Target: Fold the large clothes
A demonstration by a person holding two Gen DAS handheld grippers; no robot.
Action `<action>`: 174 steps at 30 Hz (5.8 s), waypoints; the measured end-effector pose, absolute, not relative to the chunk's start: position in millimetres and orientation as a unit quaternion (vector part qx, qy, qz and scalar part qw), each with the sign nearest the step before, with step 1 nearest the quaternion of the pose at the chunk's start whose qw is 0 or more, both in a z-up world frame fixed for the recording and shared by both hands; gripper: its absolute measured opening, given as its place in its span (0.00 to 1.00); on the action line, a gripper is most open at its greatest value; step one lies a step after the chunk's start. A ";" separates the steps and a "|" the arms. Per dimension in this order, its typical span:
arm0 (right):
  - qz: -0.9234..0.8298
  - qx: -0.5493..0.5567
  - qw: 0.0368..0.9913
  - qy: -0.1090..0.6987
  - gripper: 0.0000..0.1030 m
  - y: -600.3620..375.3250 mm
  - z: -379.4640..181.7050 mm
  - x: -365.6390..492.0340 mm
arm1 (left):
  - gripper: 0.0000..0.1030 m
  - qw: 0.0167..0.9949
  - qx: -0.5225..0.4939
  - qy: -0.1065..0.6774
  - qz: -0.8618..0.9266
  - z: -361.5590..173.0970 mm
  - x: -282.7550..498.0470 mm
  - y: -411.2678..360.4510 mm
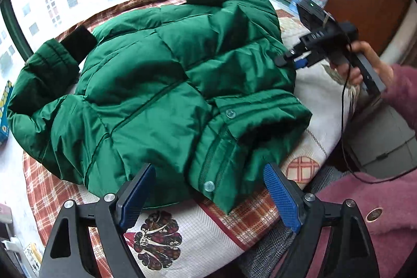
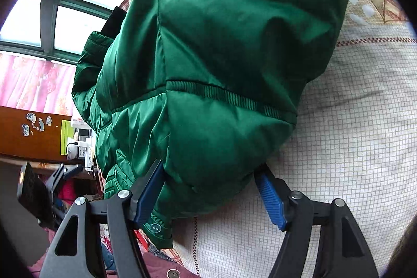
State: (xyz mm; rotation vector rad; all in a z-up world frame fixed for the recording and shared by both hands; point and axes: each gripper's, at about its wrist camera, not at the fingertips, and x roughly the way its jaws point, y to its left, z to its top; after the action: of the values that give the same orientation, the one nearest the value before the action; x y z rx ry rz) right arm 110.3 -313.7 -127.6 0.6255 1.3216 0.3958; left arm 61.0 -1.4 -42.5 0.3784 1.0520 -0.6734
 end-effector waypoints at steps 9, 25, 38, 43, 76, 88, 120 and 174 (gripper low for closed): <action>0.196 0.330 0.734 0.560 0.31 -321.5 -121.1 105.5 | 0.28 0.775 0.341 0.478 -0.233 -110.2 29.4 -41.3; 0.222 0.164 0.689 0.670 0.20 -274.6 -109.7 6.6 | 0.06 0.703 0.252 0.584 -0.317 -64.5 -42.0 -10.9; 0.069 -0.118 0.808 0.573 0.64 -301.0 11.6 94.8 | 0.76 0.752 0.211 0.541 -0.313 29.5 36.1 0.3; 0.025 -0.234 0.812 0.534 0.64 -283.3 -2.9 172.3 | 0.76 0.739 0.179 0.567 -0.315 51.5 63.4 14.5; -0.274 0.037 0.794 0.542 0.64 -544.1 -41.9 181.5 | 0.50 0.833 -0.059 0.549 0.035 -64.5 423.6 181.9; -0.019 0.131 0.840 0.526 0.68 -461.1 12.8 214.8 | 0.69 0.838 -0.170 0.516 0.050 10.1 371.0 270.0; 0.048 0.014 0.803 0.594 0.14 -349.8 -78.7 332.5 | 0.36 0.819 -0.003 0.559 -0.129 -108.7 462.1 -26.4; 0.237 -0.133 0.821 0.503 0.48 -234.8 -63.3 50.9 | 0.70 0.836 0.096 0.499 -0.208 -61.9 61.2 -53.3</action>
State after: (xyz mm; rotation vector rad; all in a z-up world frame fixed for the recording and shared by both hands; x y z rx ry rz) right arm 50.9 -234.8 -63.3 -0.2837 1.0702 0.5044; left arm 61.2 -53.3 -61.9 0.2026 1.0564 -0.4404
